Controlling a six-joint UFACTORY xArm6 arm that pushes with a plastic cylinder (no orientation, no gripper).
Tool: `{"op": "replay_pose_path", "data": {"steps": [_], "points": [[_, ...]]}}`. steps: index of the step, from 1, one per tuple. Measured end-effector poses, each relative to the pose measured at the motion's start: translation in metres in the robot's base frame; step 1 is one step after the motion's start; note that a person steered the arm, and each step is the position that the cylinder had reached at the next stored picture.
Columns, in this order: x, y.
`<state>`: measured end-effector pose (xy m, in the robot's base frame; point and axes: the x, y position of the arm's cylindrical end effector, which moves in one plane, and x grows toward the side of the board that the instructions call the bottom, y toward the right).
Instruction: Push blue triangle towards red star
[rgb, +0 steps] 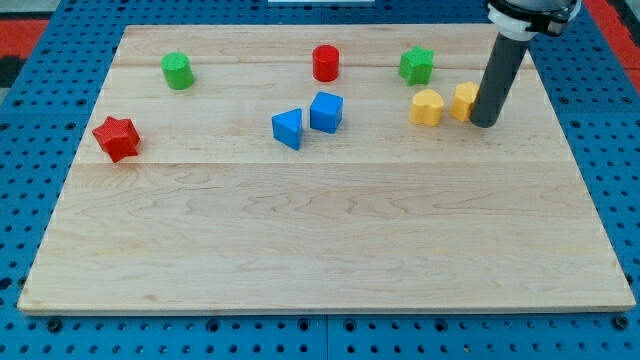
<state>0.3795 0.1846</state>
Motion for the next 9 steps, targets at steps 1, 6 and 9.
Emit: {"op": "replay_pose_path", "data": {"steps": [1,6,9], "points": [[0.014,-0.073],[-0.001,-0.348],[-0.015,-0.368]]}}
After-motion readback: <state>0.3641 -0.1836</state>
